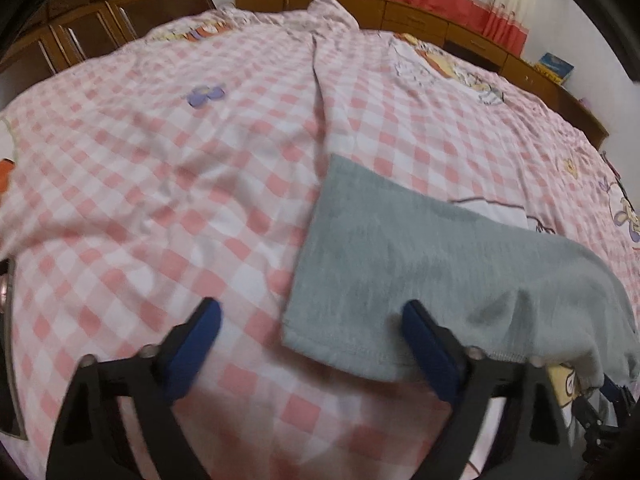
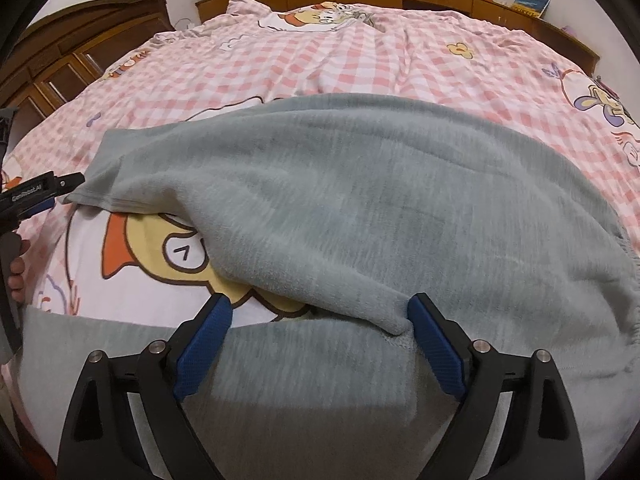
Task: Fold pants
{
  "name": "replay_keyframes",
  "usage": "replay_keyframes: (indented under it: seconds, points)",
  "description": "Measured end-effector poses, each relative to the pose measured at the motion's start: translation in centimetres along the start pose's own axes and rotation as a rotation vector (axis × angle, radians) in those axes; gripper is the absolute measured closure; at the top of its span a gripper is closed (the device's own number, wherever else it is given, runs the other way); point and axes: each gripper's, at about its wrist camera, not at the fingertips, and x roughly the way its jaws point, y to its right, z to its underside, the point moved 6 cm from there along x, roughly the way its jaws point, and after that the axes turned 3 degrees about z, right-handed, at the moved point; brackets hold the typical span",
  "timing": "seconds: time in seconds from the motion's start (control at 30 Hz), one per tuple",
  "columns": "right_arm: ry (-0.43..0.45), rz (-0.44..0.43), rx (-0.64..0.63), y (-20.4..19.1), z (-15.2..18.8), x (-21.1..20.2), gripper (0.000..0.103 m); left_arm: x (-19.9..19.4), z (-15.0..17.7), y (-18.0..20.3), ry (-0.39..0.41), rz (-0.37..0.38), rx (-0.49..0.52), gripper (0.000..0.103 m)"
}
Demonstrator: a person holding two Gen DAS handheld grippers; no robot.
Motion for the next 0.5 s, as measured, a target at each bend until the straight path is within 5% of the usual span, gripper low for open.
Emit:
replay_keyframes:
  seconds: [0.13,0.5]
  points:
    - [0.044,0.022,0.005,-0.1,0.4,0.1,0.007,0.7,0.6,1.0,-0.021,0.037,0.013,0.034]
    - [0.086,0.048,-0.005,-0.2,0.7,-0.4,0.013,1.6,0.8,0.7,-0.038,0.064,-0.074,0.035]
